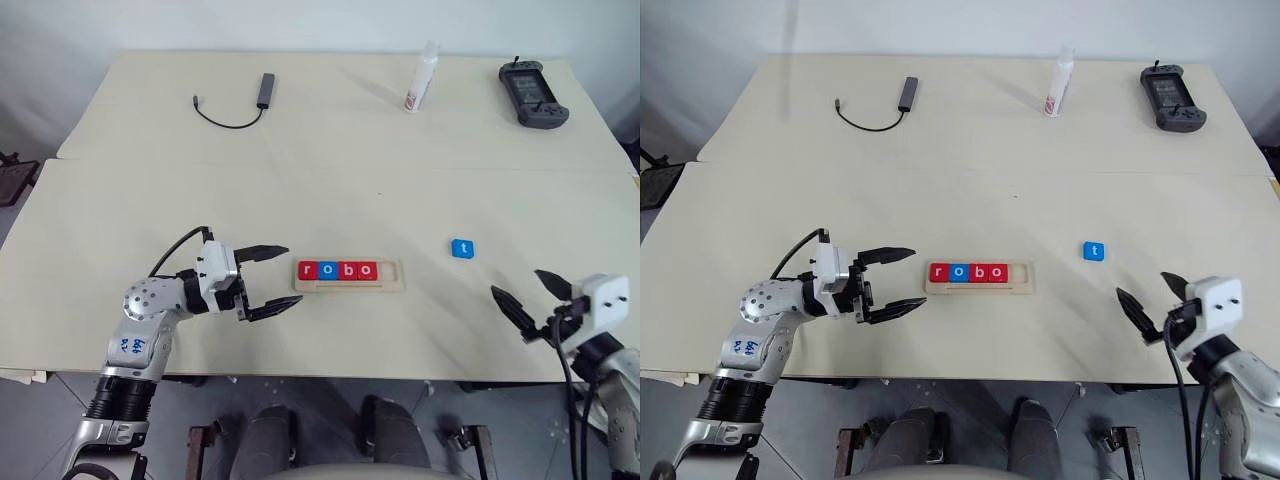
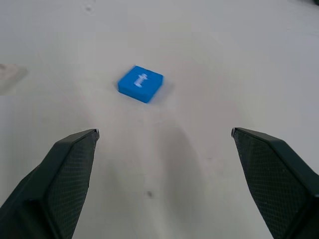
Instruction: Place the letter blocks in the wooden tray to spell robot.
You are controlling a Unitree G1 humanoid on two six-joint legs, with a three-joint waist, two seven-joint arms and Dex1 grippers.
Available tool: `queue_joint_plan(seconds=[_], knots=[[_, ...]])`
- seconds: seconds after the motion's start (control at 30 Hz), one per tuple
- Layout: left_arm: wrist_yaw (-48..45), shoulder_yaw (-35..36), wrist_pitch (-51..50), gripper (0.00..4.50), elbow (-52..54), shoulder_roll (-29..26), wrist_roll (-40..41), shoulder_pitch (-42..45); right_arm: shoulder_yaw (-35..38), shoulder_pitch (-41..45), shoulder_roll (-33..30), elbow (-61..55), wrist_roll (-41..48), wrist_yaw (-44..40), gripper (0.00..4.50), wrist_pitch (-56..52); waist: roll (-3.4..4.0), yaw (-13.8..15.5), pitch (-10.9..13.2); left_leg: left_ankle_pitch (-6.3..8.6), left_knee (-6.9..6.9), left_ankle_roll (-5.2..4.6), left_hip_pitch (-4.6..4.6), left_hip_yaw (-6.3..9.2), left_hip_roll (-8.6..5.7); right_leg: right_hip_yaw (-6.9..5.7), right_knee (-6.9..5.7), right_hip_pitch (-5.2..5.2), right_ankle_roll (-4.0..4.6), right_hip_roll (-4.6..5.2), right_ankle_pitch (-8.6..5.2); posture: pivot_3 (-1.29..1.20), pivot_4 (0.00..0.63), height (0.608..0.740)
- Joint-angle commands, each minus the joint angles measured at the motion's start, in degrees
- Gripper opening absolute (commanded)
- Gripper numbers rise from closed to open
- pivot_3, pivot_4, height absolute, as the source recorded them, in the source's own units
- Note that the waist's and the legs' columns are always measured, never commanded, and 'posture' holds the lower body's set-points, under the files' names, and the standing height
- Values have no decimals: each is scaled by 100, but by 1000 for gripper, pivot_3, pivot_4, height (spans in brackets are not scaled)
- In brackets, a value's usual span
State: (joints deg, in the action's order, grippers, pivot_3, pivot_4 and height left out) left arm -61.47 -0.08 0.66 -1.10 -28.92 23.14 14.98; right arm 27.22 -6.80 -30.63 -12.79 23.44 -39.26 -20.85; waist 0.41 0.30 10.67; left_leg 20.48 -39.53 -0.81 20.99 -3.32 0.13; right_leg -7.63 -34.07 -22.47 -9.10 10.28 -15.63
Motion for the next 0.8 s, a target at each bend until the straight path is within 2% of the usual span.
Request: queue_joint_plan(seconds=[0.03, 0.27, 0.4, 0.5, 0.73, 0.8], knots=[[8, 8, 127, 4500, 96, 38, -10, -31, -392, 711, -283, -200, 111, 506, 4468, -1144, 1, -33, 0, 0, -1, -1, 2, -1, 0, 2, 0, -1, 1, 0, 2, 0, 150, 740], [119, 26, 144, 4500, 299, 64, -15, -252, -908, 1870, -63, 2, -126, 1611, 4468, -2358, 1, 2, -1, 1, -2, -2, 15, 10, -2, -9, 3, -7, 2, 1, 3, 0, 150, 740], [194, 48, 145, 4500, 393, 53, -9, -364, -1019, 2194, 209, -56, -209, 2224, 4468, -2966, 1, 25, -1, 2, -2, -5, 19, 10, -3, -10, 6, -7, 1, 2, 4, 0, 150, 740], [243, 55, 138, 4500, 435, 50, -5, -399, -1087, 2308, 431, -218, -272, 2624, 3870, -3303, 2, 16, -1, 2, -2, -5, 19, 9, -3, -10, 6, -8, 2, 2, 4, 0, 150, 740], [257, 36, 132, 4500, 451, 57, 2, -415, -1145, 2434, 620, -495, -320, 2954, 1472, -3648, 2, -32, -1, 2, -1, -5, 18, 7, -1, -9, 5, -9, 1, 0, 4, 0, 150, 740], [229, 16, 147, 4500, 402, 68, 6, -377, -1098, 2441, 596, -673, -268, 2968, 1461, -3783, 2, -32, -1, 2, -1, -5, 18, 7, -1, -9, 5, -9, 1, 1, 4, 0, 150, 740]])
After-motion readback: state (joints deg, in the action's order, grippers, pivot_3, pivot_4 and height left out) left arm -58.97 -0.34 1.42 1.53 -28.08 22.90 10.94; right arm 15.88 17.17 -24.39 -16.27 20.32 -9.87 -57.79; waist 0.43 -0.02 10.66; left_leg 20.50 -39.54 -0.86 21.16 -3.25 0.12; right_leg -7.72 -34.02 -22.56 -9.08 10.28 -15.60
